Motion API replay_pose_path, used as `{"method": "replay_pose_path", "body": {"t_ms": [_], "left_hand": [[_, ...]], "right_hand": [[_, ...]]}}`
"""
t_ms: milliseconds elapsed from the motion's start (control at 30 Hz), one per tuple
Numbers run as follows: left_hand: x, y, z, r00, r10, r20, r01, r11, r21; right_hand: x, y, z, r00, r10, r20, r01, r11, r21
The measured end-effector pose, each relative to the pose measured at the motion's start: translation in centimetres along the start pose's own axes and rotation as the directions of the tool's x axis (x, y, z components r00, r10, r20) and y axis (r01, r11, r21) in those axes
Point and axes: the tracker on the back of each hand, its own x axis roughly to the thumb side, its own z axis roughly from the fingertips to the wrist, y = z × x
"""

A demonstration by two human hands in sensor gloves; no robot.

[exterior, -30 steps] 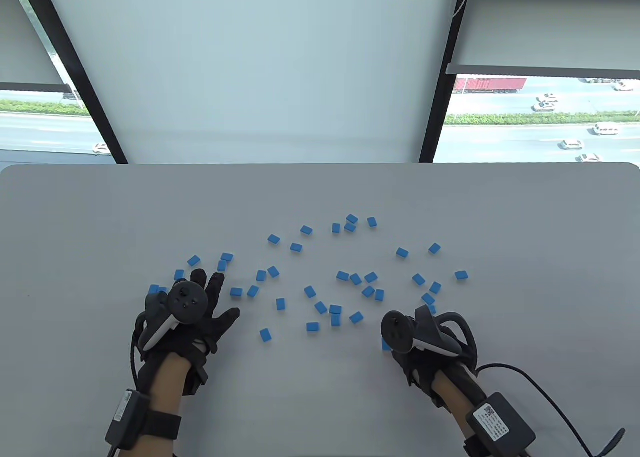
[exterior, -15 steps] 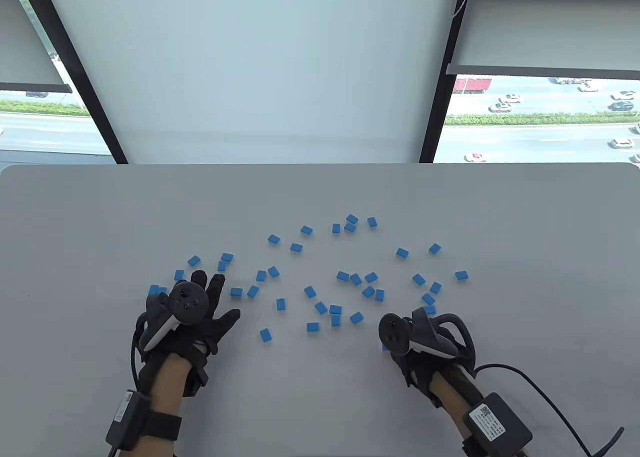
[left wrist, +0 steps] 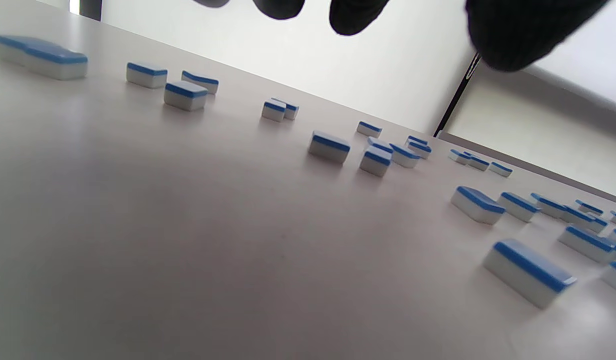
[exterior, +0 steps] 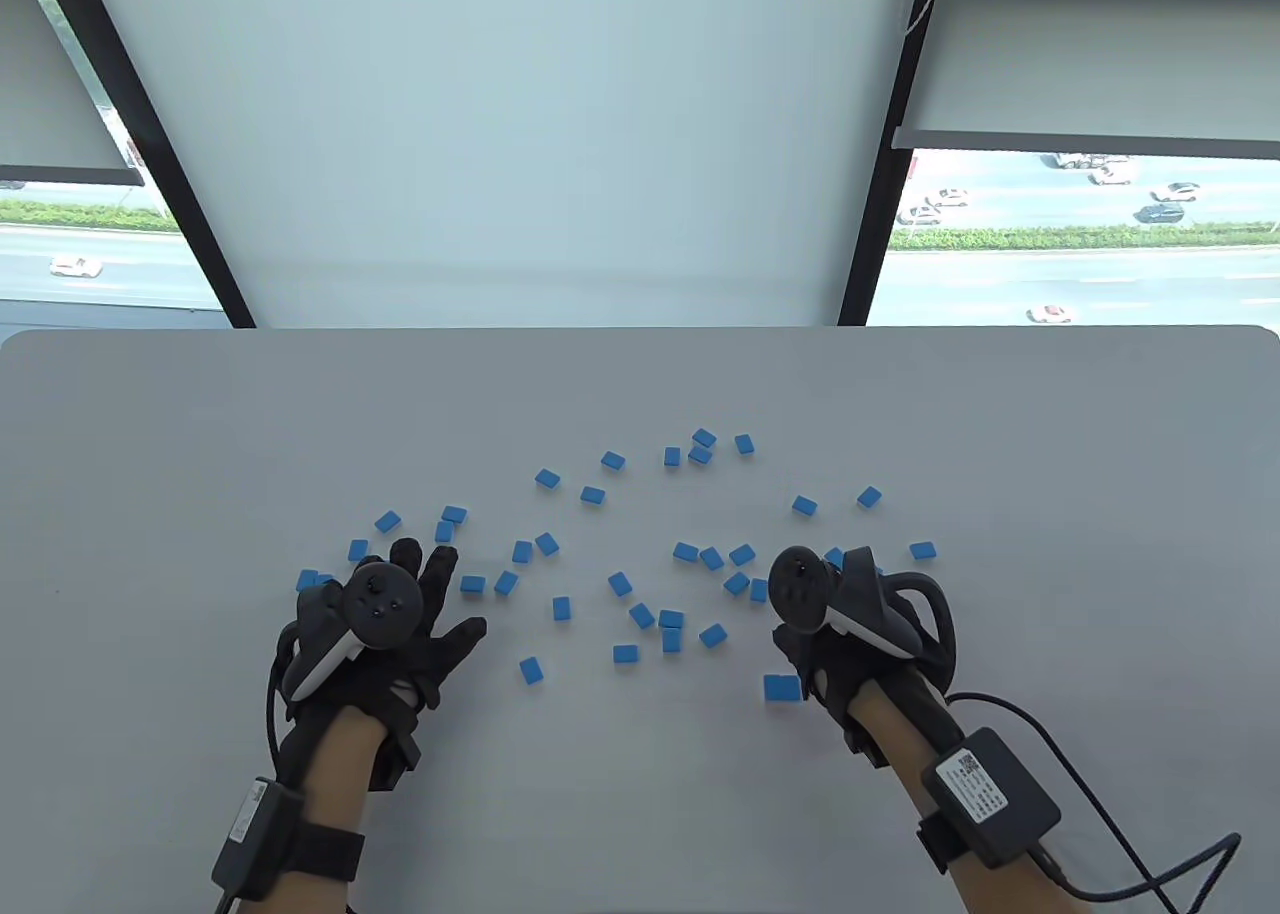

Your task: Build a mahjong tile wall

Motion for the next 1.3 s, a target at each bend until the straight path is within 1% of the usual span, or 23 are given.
{"method": "replay_pose_path", "body": {"t_ms": [67, 133, 200, 267, 367, 467, 533, 667, 833, 933, 1033, 1200, 1300], "left_hand": [[0.0, 0.0, 0.0, 1.000, 0.005, 0.001, -0.005, 1.000, 0.003], [-0.1, 0.1, 0.0, 1.000, 0.011, 0.002, -0.011, 1.000, 0.005], [-0.1, 0.1, 0.0, 1.000, 0.015, 0.003, -0.015, 1.000, 0.005], [-0.1, 0.1, 0.0, 1.000, 0.015, 0.002, -0.015, 1.000, 0.004], [-0.1, 0.2, 0.1, 1.000, 0.016, 0.005, -0.016, 1.000, 0.005], [-0.1, 0.2, 0.1, 1.000, 0.022, 0.007, -0.022, 1.000, 0.007], [-0.1, 0.2, 0.1, 1.000, 0.022, 0.007, -0.023, 1.000, 0.008], [-0.1, 0.3, 0.1, 1.000, 0.021, 0.005, -0.021, 1.000, 0.008], [-0.1, 0.3, 0.1, 1.000, 0.016, 0.006, -0.016, 1.000, 0.004], [-0.1, 0.3, 0.1, 1.000, 0.016, 0.004, -0.016, 1.000, 0.005], [-0.1, 0.4, 0.2, 1.000, 0.015, 0.002, -0.015, 1.000, 0.007], [-0.1, 0.4, 0.2, 1.000, 0.018, -0.002, -0.018, 1.000, 0.013], [-0.3, 0.4, 0.2, 1.000, 0.023, -0.007, -0.023, 1.000, 0.013]], "right_hand": [[0.4, 0.4, -1.5, 1.000, 0.013, 0.002, -0.014, 0.999, 0.042], [0.7, 1.2, -2.9, 1.000, -0.029, 0.003, 0.029, 0.995, 0.092], [1.1, 2.0, -4.0, 1.000, -0.031, -0.007, 0.031, 0.991, 0.127], [1.3, 2.4, -4.5, 1.000, -0.008, -0.012, 0.009, 0.992, 0.126], [1.5, 3.0, -5.0, 1.000, 0.024, -0.014, -0.022, 0.992, 0.121], [1.6, 3.4, -5.3, 1.000, 0.014, -0.018, -0.011, 0.993, 0.114], [1.8, 3.4, -5.2, 0.999, 0.037, -0.008, -0.036, 0.996, 0.087], [1.6, 3.0, -5.1, 0.998, 0.063, 0.013, -0.064, 0.993, 0.097], [0.7, 1.0, -2.9, 0.996, 0.059, 0.065, -0.061, 0.998, 0.029], [0.1, -0.2, -0.7, 0.991, 0.083, 0.108, -0.082, 0.996, -0.019], [-0.5, -0.9, 1.4, 0.988, 0.072, 0.139, -0.065, 0.996, -0.054], [-1.6, -0.5, 3.8, 0.990, 0.028, 0.139, -0.016, 0.996, -0.087], [-2.4, 0.5, 5.2, 0.992, 0.002, 0.129, 0.011, 0.994, -0.106]]}}
